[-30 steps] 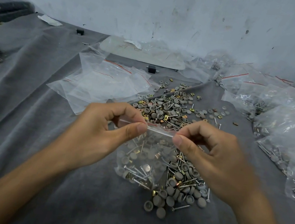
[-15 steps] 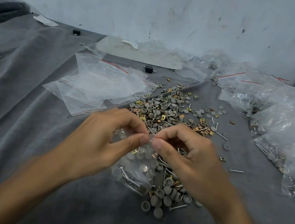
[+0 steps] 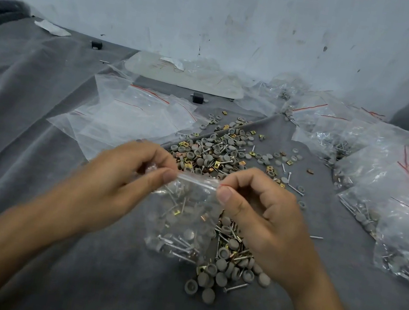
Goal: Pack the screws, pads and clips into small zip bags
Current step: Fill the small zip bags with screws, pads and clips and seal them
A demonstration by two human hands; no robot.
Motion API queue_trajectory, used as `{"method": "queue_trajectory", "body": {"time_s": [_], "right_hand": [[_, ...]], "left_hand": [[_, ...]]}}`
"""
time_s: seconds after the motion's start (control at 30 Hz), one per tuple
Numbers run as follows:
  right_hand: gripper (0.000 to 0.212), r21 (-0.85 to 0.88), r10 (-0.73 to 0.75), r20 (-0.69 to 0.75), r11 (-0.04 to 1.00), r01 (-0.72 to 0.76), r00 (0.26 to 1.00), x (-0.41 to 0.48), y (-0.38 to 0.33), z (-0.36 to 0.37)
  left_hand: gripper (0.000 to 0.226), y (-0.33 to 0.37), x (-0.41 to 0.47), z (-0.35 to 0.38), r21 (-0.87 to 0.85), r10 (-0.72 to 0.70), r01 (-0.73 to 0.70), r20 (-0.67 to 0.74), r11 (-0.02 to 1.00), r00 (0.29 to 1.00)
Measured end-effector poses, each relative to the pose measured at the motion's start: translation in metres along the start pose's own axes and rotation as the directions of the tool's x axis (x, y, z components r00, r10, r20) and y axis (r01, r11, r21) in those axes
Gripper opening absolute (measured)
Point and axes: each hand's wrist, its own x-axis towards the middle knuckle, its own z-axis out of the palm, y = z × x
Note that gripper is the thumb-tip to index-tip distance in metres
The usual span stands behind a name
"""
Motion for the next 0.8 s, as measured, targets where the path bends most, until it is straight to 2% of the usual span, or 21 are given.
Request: {"method": "queue_trajectory", "body": {"time_s": [0.1,0.17,0.2,0.27,0.3,0.33,0.4,0.47,0.53,0.6,0.63,0.67,0.7,0.73,0.8], "right_hand": [[0.007,0.061,-0.004,-0.028,0.998,0.006,1.000,0.001,-0.007,-0.003],[0.009,0.087,0.003,-0.101,0.996,0.006,0.995,0.002,-0.015,-0.011],[0.009,0.084,0.003,-0.156,0.996,0.010,0.988,0.001,-0.018,-0.018],[0.008,0.057,0.018,-0.278,0.998,-0.002,0.960,-0.001,-0.023,-0.038],[0.009,0.057,0.042,-0.341,0.998,-0.024,0.939,-0.004,-0.024,-0.050],[0.010,0.083,0.074,-0.399,0.996,-0.045,0.914,-0.008,-0.023,-0.063],[0.008,0.174,0.149,-0.502,0.982,-0.069,0.852,-0.019,-0.015,-0.091],[0.010,0.210,0.234,-0.617,0.969,-0.130,0.751,-0.032,-0.001,-0.124],[0.008,0.187,0.302,-0.737,0.951,-0.247,0.604,-0.047,0.017,-0.159],[0.007,0.199,0.355,-0.838,0.906,-0.373,0.414,-0.063,0.039,-0.186],[0.017,0.222,0.372,-0.873,0.880,-0.421,0.317,-0.069,0.048,-0.192],[0.027,0.228,0.370,-0.893,0.863,-0.451,0.255,-0.073,0.054,-0.192],[0.034,0.204,0.347,-0.906,0.859,-0.469,0.243,-0.073,0.058,-0.188],[0.035,0.156,0.321,-0.904,0.863,-0.481,0.283,-0.070,0.060,-0.180],[0.025,0.049,0.293,-0.848,0.873,-0.486,0.442,-0.054,0.060,-0.154]], "left_hand": [[0.033,-0.020,0.002,-0.008,-0.006,-0.027,0.026,-0.075,1.000,0.997],[0.037,-0.042,0.001,-0.014,0.055,-0.066,0.075,-0.146,0.996,0.987],[0.035,-0.056,-0.001,-0.018,0.073,-0.100,0.116,-0.200,0.990,0.975],[0.025,-0.096,0.003,-0.025,-0.005,-0.185,0.194,-0.314,0.981,0.931],[0.027,-0.118,0.011,-0.027,-0.080,-0.249,0.236,-0.330,0.969,0.911],[0.038,-0.139,0.021,-0.027,-0.147,-0.321,0.288,-0.307,0.946,0.896],[0.050,-0.170,0.034,-0.022,-0.169,-0.393,0.360,-0.253,0.917,0.884],[0.039,-0.178,0.032,-0.013,-0.107,-0.377,0.362,-0.316,0.926,0.871],[0.018,-0.167,0.018,-0.011,0.020,-0.303,0.334,-0.372,0.942,0.877],[0.014,-0.143,0.011,-0.016,0.219,-0.215,0.293,-0.322,0.931,0.922],[0.006,-0.133,0.010,-0.018,0.280,-0.191,0.273,-0.289,0.920,0.938],[0.010,-0.125,0.011,-0.019,0.308,-0.184,0.265,-0.268,0.914,0.946],[0.018,-0.117,0.014,-0.018,0.320,-0.201,0.277,-0.252,0.906,0.947],[0.023,-0.111,0.016,-0.016,0.330,-0.242,0.314,-0.240,0.890,0.940],[0.031,-0.106,0.022,-0.011,0.375,-0.324,0.385,-0.217,0.843,0.921]]}}
